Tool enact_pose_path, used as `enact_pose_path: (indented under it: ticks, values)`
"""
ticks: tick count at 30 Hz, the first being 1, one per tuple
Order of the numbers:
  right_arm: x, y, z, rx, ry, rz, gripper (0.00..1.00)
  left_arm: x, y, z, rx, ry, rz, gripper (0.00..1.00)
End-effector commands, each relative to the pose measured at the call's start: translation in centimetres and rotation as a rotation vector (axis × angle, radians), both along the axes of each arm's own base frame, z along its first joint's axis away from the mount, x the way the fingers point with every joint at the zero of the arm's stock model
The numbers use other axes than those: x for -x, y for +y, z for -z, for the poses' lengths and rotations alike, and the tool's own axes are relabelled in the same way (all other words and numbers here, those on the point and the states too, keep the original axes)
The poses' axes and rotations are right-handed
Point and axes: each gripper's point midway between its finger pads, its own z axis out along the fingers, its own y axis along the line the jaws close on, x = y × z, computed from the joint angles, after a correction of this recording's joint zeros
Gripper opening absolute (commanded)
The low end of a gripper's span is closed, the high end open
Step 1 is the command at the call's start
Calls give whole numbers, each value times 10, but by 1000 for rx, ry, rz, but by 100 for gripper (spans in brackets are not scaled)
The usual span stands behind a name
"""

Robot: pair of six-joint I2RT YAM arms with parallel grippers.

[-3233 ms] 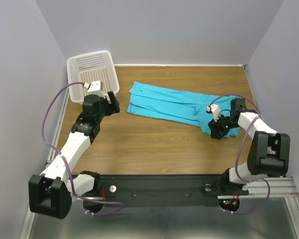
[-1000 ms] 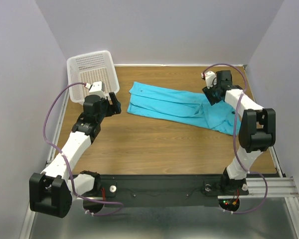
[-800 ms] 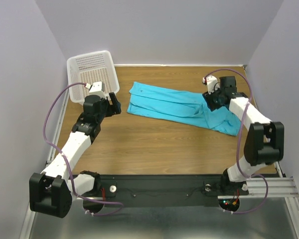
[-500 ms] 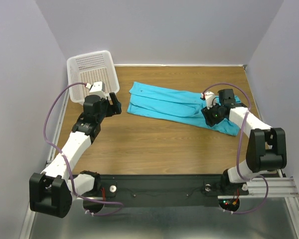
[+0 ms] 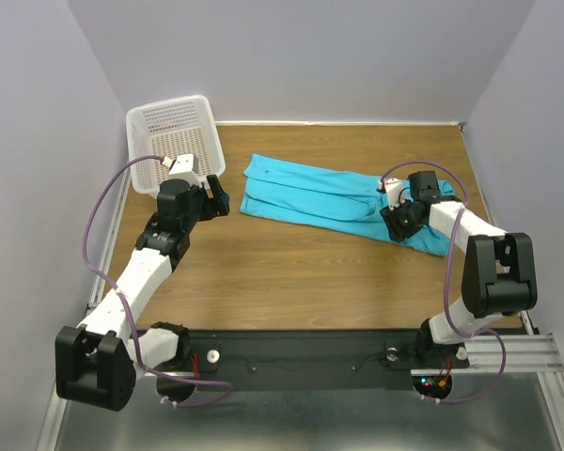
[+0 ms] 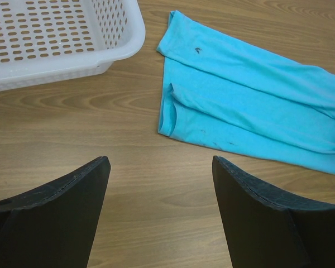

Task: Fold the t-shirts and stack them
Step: Fold the tshirt

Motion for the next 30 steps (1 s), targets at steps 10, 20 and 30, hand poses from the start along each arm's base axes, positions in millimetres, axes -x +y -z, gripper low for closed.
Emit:
enact_pose_path:
  ticks: [10,20,30]
  values:
    - [-5,-2,5,32,-15,16,32,-2,-2,-10,4,-45,11,86]
    - [-24,-14,-31,89,-132,41,12,-2,-2,-10,4,-45,11,85]
    - [-51,-31,-61,158,-238,95,1,-2,-1,-10,0,-46,9,86]
